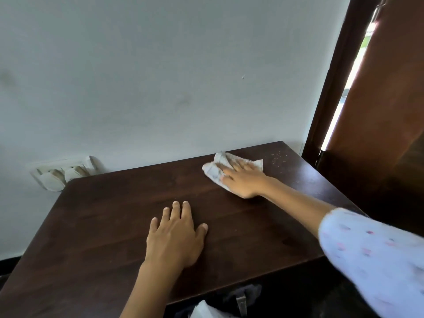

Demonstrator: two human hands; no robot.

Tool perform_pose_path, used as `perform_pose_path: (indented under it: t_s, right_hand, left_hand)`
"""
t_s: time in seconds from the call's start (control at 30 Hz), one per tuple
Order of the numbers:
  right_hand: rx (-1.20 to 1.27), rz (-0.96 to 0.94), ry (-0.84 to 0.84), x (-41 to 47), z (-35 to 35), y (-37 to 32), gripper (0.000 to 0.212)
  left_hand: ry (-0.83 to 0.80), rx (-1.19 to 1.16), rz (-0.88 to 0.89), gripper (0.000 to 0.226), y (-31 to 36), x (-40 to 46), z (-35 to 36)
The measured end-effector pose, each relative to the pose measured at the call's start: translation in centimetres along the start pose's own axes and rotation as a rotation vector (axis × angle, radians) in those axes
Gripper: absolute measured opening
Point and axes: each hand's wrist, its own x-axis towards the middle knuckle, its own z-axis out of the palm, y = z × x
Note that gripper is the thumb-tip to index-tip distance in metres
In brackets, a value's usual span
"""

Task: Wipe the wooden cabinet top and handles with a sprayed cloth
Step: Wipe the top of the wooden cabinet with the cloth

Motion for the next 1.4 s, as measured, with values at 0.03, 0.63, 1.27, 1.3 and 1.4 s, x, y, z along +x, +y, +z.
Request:
perform_pose_path:
  t_s: [0.03,0.63,1.27,1.3,1.4]
  right_hand:
    - [0.006,0.053,0.051,1.1,-0.1,-0.4,0.051]
    - [0.093,0.294,0.180,3.7,-1.2,3.8,0.055]
    - [-0.034,-0.046,0.049,-7.8,2.0,0.0,0.056]
    - [-0.037,-0.010,0.057,-8.5,2.2,0.4,0.056]
    - [0.005,0.171,0.082,-6.3,1.5,1.4,0.057]
  left_hand:
    - [0.010,-0.006,0.008,0.069,0.3,0.0,0.0]
    - [0.086,-0.042,0.051,0.068,1.3,0.1,0.0]
    - [0.096,-0.047,0.110,0.066,2.4,0.7,0.1]
    - [0.100,-0.046,0.111,0.065,2.4,0.8,0.0]
    - [0.097,-0.039,0.119,0.066,2.8,0.8,0.1]
